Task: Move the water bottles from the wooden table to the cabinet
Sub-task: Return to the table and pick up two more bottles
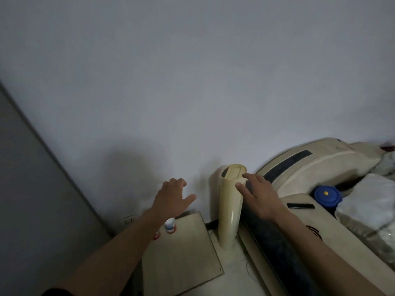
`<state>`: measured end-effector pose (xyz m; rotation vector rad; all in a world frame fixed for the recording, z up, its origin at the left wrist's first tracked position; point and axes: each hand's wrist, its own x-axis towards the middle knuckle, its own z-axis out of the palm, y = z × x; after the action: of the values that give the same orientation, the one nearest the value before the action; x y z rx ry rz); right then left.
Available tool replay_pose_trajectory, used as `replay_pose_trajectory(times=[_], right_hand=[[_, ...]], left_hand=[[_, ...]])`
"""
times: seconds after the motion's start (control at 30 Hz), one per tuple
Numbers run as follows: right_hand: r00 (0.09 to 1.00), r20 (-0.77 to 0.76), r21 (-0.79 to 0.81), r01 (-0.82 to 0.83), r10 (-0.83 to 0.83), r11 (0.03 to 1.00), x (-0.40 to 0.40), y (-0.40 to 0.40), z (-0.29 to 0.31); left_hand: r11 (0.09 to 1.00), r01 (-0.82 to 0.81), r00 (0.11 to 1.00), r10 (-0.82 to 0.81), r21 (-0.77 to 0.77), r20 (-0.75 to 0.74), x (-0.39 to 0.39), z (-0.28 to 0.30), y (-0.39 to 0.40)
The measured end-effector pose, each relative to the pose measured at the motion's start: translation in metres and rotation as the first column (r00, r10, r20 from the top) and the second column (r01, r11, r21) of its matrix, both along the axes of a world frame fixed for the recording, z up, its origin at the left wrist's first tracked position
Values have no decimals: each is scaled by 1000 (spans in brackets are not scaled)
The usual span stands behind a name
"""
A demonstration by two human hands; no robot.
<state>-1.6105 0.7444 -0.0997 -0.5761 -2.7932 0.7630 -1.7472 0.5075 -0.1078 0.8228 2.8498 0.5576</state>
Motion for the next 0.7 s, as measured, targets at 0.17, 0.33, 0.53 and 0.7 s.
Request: replay_pose_trajectory(times=[0.17, 0.33, 0.53, 0.7], right_hand=[[993, -61, 4, 104, -104, 995, 55, 7, 10], [952, -28, 73, 307, -306, 949, 114, -10, 18], [854, 22, 132, 512, -519, 849, 183, -61, 20], [779, 16, 108, 622, -627, 775, 241, -100, 35]], left_hand=[[990, 138, 990, -138, 41, 11, 18, 18, 30], [939, 336, 941, -338, 80, 19, 38, 19, 48], [821, 569, 821, -570, 41, 16, 54, 0, 51], [735, 674, 737, -676, 71, 3, 93, 4, 63]])
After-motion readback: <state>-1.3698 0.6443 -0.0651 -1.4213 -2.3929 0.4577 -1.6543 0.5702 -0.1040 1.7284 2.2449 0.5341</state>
